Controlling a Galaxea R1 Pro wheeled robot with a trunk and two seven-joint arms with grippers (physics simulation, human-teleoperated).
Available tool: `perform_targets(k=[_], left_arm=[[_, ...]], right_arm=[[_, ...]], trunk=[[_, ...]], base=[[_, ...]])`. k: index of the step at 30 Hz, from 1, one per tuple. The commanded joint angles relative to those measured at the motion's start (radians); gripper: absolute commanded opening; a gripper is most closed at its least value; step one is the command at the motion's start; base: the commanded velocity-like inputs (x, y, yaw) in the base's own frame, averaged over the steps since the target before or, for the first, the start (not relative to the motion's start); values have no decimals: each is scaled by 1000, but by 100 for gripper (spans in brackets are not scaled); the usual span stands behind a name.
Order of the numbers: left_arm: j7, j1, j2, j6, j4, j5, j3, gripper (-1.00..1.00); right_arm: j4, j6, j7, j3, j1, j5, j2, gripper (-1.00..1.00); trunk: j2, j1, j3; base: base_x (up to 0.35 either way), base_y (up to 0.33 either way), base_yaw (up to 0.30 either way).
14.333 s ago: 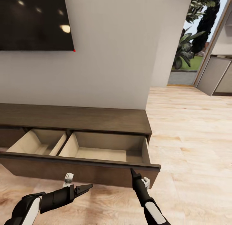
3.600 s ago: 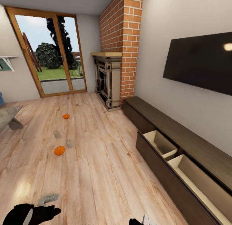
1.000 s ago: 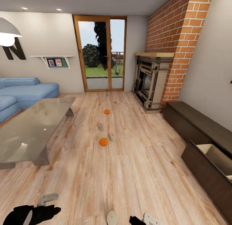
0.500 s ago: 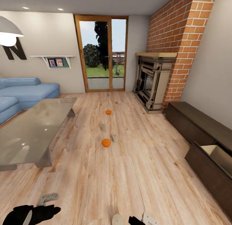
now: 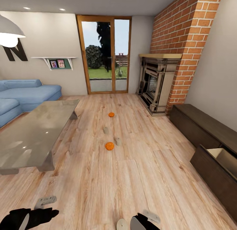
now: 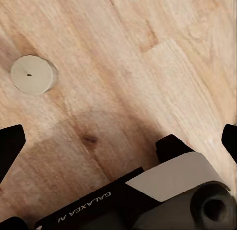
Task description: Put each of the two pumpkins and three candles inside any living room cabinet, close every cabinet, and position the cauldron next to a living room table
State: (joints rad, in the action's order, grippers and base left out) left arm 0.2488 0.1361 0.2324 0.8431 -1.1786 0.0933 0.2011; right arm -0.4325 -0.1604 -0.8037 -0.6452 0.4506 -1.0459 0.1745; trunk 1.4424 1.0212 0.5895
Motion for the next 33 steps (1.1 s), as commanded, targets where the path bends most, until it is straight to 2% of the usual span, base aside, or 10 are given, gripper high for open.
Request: perform_targets(k=[1,4,7,10,28,33], left_arm=[[-3,0,1,6,-1,9,1,100],[-2,0,2,4,-1,9,1,100],[-2,0,1,4,-1,9,0,100],[-2,0,1,4,0,9,0,100],[-2,0,-1,4,0,8,-6,100],[-4,0,-4,4,-1,8,-4,100]], right_arm=[[8,-9,-8,-5,2,2,0,100],[15,-9,18,-6,1,3,0,100],[16,-5,87,-5,0,3,0,100],[18,32,112,-5,-1,2,0,100],[29,56,123,-14,-1,4,0,100],[29,56,123,-61,-1,3,0,100]], trunk=[[1,0,1],[1,0,1],[1,0,1],[1,0,1],[1,0,1],[1,0,1]], base=[[0,21,0],[0,185,0],[0,151,0],[5,54,0],[22,78,0],[30,31,0]])
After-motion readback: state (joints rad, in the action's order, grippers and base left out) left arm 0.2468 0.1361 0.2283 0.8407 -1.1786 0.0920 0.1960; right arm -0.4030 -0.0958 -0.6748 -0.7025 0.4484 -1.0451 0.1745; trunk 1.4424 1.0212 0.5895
